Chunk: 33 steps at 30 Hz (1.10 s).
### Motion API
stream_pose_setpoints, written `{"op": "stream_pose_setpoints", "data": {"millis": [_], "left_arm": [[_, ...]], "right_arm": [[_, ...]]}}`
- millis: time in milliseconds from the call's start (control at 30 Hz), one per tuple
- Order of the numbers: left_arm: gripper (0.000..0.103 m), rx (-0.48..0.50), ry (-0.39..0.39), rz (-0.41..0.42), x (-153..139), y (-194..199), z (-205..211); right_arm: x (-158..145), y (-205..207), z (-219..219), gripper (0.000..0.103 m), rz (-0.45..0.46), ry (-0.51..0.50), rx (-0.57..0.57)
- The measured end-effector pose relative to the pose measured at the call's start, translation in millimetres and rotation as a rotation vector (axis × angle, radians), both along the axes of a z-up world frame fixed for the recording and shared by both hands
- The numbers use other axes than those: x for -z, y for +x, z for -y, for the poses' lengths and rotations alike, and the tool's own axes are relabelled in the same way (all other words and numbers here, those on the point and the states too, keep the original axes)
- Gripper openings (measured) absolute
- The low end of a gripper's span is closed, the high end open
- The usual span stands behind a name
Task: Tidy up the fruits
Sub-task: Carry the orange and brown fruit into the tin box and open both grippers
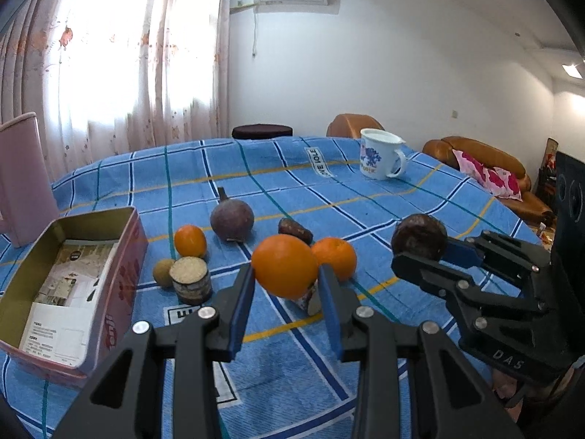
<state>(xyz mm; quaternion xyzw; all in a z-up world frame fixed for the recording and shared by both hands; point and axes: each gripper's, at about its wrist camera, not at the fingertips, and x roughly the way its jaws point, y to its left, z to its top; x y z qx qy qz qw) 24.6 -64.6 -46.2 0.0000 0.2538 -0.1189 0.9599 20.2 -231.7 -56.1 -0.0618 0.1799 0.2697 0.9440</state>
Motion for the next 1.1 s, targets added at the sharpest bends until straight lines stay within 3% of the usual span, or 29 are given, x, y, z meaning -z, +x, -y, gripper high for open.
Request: {"op": "stream_pose_setpoints", "data": {"millis": [233, 467, 800, 1100], "left_arm": [[0.037, -0.014, 0.007, 0.039, -7, -5, 1], [0.037, -0.049, -0.001, 0.061, -18, -7, -15], [0.037, -0.254, -0.04, 0.025, -31, 4, -110], [0.037, -0.366, 0.012, -0.059, -16, 22, -171]], "right_arm": [[-1, -6, 2, 0.03, 0.043, 0.006, 0.005], [-15, 2, -16, 0.03, 0.027, -0.017, -0.029], [-54, 31, -121, 0.03, -0.048, -0.068, -0.287], [-42, 51, -212, 0.03, -0.107, -0.14, -0.384]]}}
